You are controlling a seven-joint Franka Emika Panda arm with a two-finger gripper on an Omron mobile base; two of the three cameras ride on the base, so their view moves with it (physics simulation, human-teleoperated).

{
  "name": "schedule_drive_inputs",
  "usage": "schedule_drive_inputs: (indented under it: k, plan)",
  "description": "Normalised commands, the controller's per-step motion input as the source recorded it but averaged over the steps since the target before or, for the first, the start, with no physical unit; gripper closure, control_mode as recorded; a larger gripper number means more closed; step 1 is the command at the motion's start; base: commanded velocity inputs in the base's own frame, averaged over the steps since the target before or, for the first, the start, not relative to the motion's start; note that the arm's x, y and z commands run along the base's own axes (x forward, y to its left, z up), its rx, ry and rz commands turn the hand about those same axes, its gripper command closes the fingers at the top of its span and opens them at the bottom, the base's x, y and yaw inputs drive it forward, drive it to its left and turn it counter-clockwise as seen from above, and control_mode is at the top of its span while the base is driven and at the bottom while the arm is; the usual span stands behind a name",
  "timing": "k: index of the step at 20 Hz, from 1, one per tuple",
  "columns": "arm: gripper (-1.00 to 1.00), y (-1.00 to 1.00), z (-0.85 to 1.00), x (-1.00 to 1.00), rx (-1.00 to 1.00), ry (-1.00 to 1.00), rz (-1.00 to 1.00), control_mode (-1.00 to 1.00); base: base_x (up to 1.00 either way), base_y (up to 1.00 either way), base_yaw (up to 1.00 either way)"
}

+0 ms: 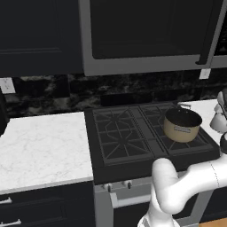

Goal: Pick the kettle from the counter and place it on a stove burner. Then turn the burner on.

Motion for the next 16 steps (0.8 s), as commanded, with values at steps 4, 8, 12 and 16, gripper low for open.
schedule_drive_inputs:
  k: [4, 8, 12, 16]
  plan:
    - [1.00, 0.00, 0.00, 0.02, 0.00, -0.02, 0.00, -1.00, 0.00, 0.00, 0.00]
    - [1.00, 0.00, 0.20, -0.04, 0.00, -0.16, 0.00, -1.00, 0.00, 0.00, 0.00]
    - [1.00, 0.00, 0.29, -0.42, 0.01, -0.29, 0.00, -1.00, 0.00, 0.00, 0.00]
    - [1.00, 0.02, 0.23, -0.73, 0.02, -0.32, 0.00, -1.00, 0.00, 0.00, 0.00]
